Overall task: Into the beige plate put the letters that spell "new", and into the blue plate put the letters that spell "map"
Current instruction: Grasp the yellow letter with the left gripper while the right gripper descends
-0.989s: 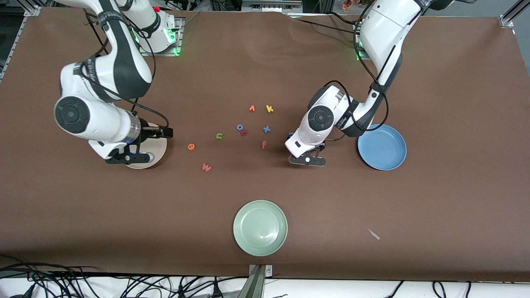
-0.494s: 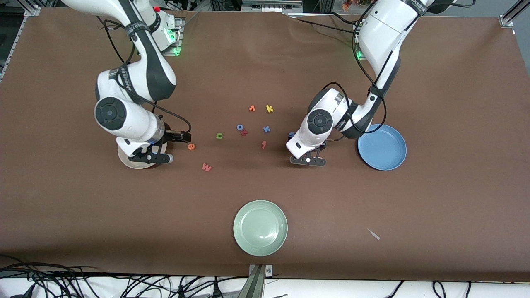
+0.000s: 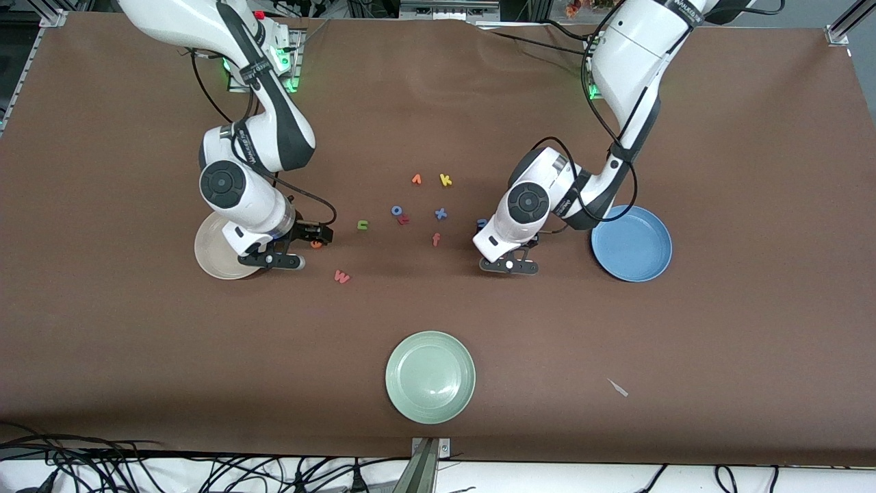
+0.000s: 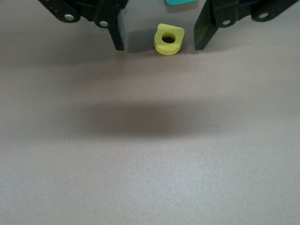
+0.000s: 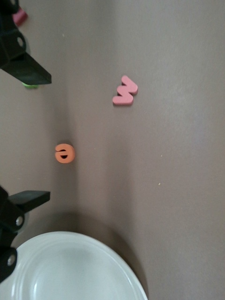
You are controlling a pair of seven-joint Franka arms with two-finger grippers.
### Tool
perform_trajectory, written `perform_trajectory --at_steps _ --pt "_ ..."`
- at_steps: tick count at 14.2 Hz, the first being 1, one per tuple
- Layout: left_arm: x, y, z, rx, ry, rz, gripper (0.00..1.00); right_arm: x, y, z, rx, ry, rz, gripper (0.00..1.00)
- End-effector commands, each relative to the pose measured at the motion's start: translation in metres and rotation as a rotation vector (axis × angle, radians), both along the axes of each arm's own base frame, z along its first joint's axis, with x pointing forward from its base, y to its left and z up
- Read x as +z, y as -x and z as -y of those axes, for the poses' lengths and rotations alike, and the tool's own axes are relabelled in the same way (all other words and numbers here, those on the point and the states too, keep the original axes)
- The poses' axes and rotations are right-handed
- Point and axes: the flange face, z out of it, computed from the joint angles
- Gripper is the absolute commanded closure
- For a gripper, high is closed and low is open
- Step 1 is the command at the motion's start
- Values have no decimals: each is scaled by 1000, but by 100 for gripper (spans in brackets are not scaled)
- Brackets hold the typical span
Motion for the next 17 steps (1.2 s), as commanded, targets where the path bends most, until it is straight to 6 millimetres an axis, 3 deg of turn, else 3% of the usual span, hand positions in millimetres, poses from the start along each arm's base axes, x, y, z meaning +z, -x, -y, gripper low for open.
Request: perform_trajectory --at_steps 1,2,4,8,10,12,14,17 --pt "-5 1 -3 -16 -17 -1 34 -18 10 2 3 -4 27 0" --pt "-5 1 -3 -16 -19 -4 36 -29 11 3 4 -2 31 0" --pt "-3 1 -3 -21 -20 -5 62 -40 13 3 5 3 21 0" --pt "3 -2 -4 -17 -20 -1 80 -63 16 3 7 12 10 1" --pt "9 -5 -7 -12 -24 1 81 -69 17 2 7 16 3 3" --pt "29 -19 -19 9 -30 32 81 -75 17 2 2 15 6 8" --pt "53 -40 -43 11 -41 72 82 -77 18 1 1 15 4 17" --pt "57 -60 -93 -44 -89 65 82 -76 17 0 -1 14 8 37"
